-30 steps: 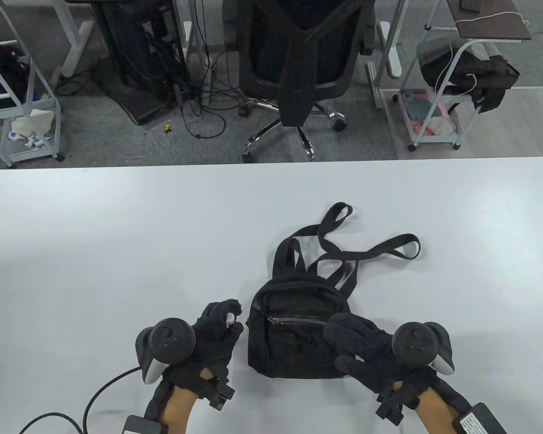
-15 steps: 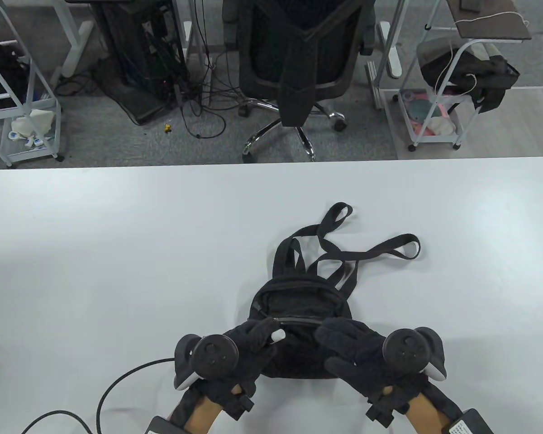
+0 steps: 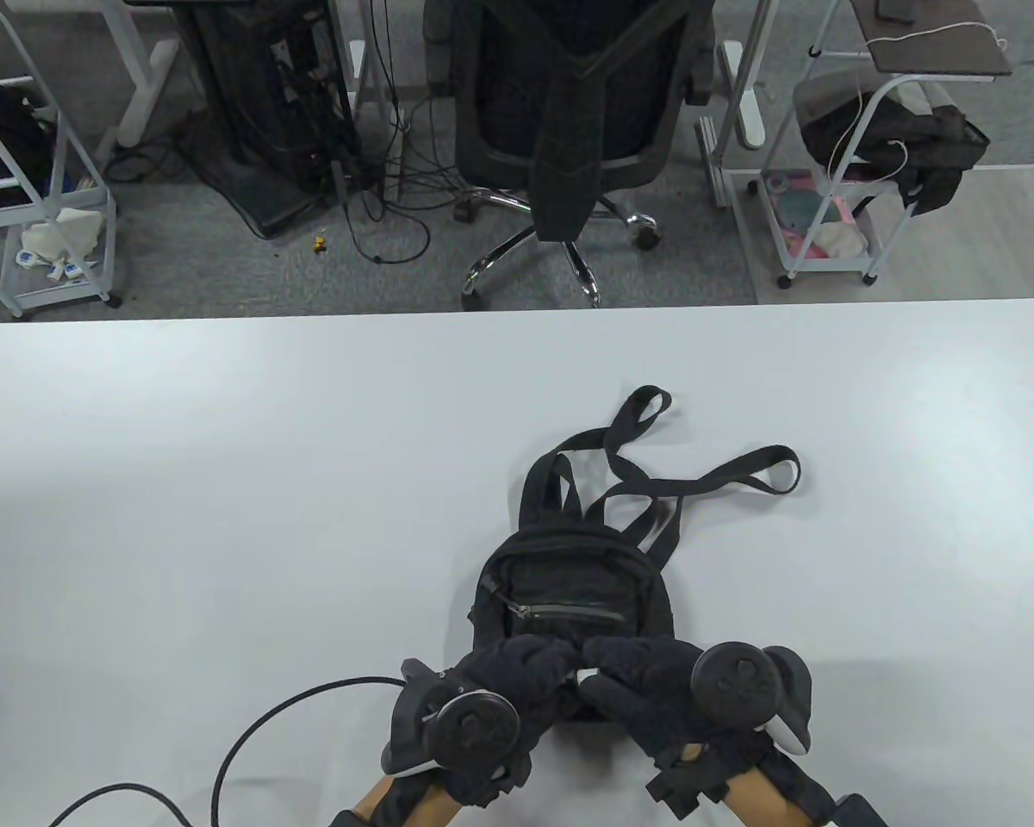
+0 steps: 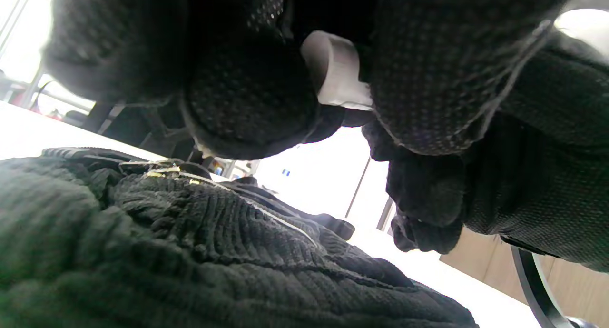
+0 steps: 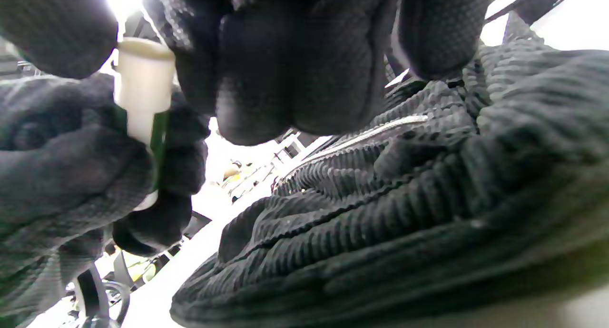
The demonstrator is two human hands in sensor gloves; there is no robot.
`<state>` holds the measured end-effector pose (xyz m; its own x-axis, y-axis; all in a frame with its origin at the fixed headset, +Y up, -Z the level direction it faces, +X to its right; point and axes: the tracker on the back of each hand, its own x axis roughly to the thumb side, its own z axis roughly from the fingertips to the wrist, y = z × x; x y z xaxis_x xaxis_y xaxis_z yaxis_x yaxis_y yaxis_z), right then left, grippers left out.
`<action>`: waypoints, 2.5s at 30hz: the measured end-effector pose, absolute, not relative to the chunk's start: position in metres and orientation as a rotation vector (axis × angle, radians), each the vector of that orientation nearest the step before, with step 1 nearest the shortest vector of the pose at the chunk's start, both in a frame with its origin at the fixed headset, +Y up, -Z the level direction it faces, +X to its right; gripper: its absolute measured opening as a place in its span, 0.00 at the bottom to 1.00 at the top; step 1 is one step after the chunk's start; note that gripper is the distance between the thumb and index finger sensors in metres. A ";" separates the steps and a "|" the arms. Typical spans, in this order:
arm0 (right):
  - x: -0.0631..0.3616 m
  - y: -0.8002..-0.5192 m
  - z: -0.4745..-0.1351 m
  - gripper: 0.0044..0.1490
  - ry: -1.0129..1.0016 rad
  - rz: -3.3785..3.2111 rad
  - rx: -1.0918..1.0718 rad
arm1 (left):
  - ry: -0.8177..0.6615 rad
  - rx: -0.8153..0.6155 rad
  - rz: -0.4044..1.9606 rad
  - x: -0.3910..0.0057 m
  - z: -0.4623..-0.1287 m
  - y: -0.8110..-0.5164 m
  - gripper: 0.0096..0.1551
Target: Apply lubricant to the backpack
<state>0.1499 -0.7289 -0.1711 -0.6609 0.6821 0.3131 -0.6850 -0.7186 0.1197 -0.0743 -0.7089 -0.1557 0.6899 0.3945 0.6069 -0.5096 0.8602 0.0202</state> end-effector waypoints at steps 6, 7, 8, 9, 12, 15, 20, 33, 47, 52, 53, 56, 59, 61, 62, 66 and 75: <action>0.145 -0.728 -0.172 0.32 0.019 2.319 0.426 | -0.666 0.200 0.462 -0.071 -0.154 -0.709 0.29; 0.145 -0.728 -0.172 0.32 0.026 2.316 0.429 | -0.667 0.196 0.452 -0.070 -0.154 -0.709 0.29; 0.145 -0.727 -0.172 0.32 0.005 2.316 0.432 | -0.668 0.200 0.442 -0.069 -0.153 -0.708 0.29; 0.145 -0.725 -0.171 0.32 -0.016 2.329 0.449 | -0.668 0.192 0.452 -0.068 -0.153 -0.708 0.29; 0.148 -0.722 -0.170 0.32 -0.061 2.322 0.468 | -0.669 0.163 0.509 -0.067 -0.154 -0.707 0.30; 0.150 -0.721 -0.169 0.31 -0.099 2.312 0.485 | -0.682 0.156 0.501 -0.065 -0.153 -0.707 0.30; 0.154 -0.725 -0.176 0.31 0.061 2.179 0.496 | -0.685 0.171 0.502 -0.065 -0.151 -0.703 0.31; 0.161 -0.730 -0.181 0.28 0.046 2.059 0.455 | -0.734 0.204 0.427 -0.055 -0.145 -0.701 0.31; 0.167 -0.712 -0.174 0.24 -0.170 2.041 0.730 | -0.739 0.060 0.610 -0.060 -0.146 -0.695 0.33; 0.213 -0.694 -0.185 0.24 -0.192 1.982 0.584 | -0.640 0.015 0.666 -0.087 -0.163 -0.705 0.32; 0.216 -0.695 -0.185 0.24 -0.202 2.013 0.572 | -0.631 0.011 0.684 -0.087 -0.166 -0.706 0.31; 0.222 -0.695 -0.185 0.26 -0.232 2.134 0.535 | -0.604 0.004 0.689 -0.089 -0.168 -0.711 0.32; 0.236 -0.695 -0.190 0.26 -0.261 2.280 0.426 | -0.580 -0.022 0.692 -0.093 -0.170 -0.717 0.32; 0.249 -0.696 -0.194 0.25 -0.243 2.403 0.319 | -0.561 0.002 0.715 -0.096 -0.171 -0.718 0.32; 0.256 -0.697 -0.197 0.25 -0.240 2.457 0.249 | -0.547 0.018 0.729 -0.098 -0.172 -0.717 0.32; 0.293 -0.715 -0.216 0.30 -0.161 2.611 -0.172 | -0.485 0.086 0.764 -0.108 -0.173 -0.715 0.31; 0.329 -0.758 -0.236 0.31 0.060 2.694 -0.655 | -0.434 0.097 0.785 -0.121 -0.177 -0.714 0.32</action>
<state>0.3292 -0.7584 -0.2359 -0.8252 0.3396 -0.4514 -0.3593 -0.9322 -0.0444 -0.1212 -0.7135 -0.1773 0.6245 0.6628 0.4131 -0.7023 0.7080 -0.0744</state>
